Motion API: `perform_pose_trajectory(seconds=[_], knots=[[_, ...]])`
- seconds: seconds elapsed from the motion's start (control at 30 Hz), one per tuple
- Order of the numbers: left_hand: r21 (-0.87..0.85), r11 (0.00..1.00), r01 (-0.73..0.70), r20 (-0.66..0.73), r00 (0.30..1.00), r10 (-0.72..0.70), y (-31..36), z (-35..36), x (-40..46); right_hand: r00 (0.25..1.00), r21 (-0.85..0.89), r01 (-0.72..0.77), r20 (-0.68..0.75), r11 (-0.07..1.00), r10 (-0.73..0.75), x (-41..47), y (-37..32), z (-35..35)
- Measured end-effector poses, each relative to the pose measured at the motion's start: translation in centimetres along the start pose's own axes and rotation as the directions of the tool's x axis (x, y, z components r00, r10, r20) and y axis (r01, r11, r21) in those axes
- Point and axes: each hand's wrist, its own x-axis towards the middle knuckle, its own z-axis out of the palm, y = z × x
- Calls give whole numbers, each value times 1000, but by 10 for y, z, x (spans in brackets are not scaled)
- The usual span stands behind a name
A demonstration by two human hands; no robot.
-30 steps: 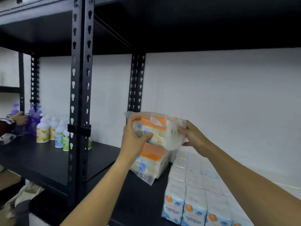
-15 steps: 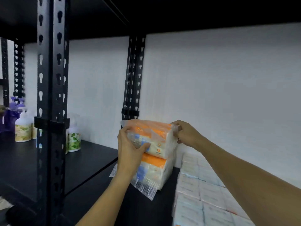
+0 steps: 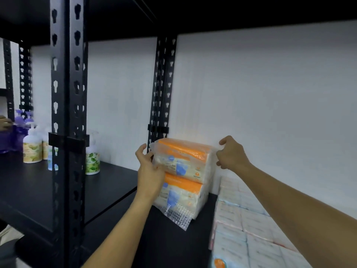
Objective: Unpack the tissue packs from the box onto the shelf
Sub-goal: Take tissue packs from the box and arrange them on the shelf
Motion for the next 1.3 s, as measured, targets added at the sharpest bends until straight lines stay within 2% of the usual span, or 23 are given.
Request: perform_pose_trajectory(seconds=[0.1, 0.2, 0.33, 0.5, 0.57, 0.7, 0.87, 1.1, 1.3], knots=[[-156, 986, 65, -108, 991, -82, 14, -16, 5, 1000, 86, 2, 4, 996, -3, -18, -11, -10], [-171, 984, 48, -129, 989, -71, 27, -25, 10, 993, -3, 115, 26, 993, -115, -33, -17, -13], [-60, 998, 19, -15, 1000, -20, 38, -23, 9, 968, -113, 216, 151, 970, -199, -46, -18, -4], [179, 984, 15, -32, 999, -9, 21, -18, 5, 947, -205, 270, 235, 941, -221, -55, -10, 12], [246, 969, 3, 0, 1000, -3, 12, -17, 7, 948, -205, 274, 222, 940, -228, -55, -8, 16], [258, 966, 10, 93, 995, -35, -1, -12, 9, 951, -191, 272, 201, 943, -233, -51, -4, 21], [260, 965, 25, 83, 995, -48, -8, -5, 12, 955, -133, 258, 189, 957, -231, -42, 0, 29], [274, 962, 19, 102, 994, -49, -9, -6, 12, 954, -140, 238, 220, 961, -204, -39, -1, 29], [295, 953, -68, 102, 994, 39, 15, -12, -2, 954, -85, 191, 253, 978, -164, -59, -14, 12]])
